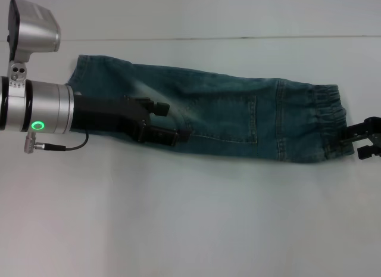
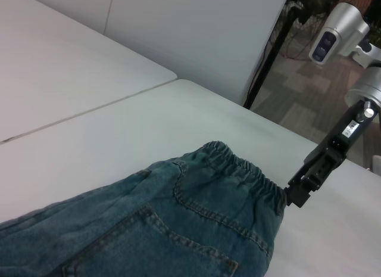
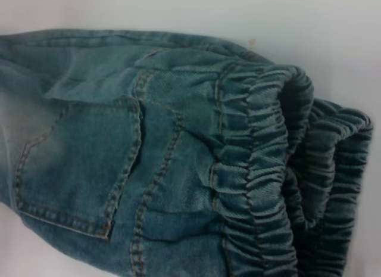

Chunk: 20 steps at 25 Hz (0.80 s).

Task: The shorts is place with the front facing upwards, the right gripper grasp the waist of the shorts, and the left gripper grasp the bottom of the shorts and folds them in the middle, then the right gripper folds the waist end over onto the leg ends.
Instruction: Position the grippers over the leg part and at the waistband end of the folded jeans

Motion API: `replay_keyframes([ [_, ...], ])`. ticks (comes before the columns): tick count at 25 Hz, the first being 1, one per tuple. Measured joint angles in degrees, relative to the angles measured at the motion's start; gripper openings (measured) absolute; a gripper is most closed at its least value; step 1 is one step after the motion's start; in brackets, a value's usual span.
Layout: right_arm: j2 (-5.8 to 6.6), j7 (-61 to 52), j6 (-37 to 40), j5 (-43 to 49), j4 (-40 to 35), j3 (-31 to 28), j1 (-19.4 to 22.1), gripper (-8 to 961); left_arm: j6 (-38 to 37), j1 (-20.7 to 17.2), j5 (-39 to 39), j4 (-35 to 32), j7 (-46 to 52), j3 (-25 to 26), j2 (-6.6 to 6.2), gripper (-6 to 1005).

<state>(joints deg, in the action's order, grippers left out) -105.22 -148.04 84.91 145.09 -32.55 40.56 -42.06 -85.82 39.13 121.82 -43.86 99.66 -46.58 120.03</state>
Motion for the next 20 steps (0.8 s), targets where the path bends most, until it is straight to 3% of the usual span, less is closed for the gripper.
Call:
replay_keyframes([
  [20,-0.79,0.2,-3.2,-0.5,1.3,-0.4,0.0,886,0.8,-0.7,0.0,0.2,-0.5,0.0,0.84,866],
])
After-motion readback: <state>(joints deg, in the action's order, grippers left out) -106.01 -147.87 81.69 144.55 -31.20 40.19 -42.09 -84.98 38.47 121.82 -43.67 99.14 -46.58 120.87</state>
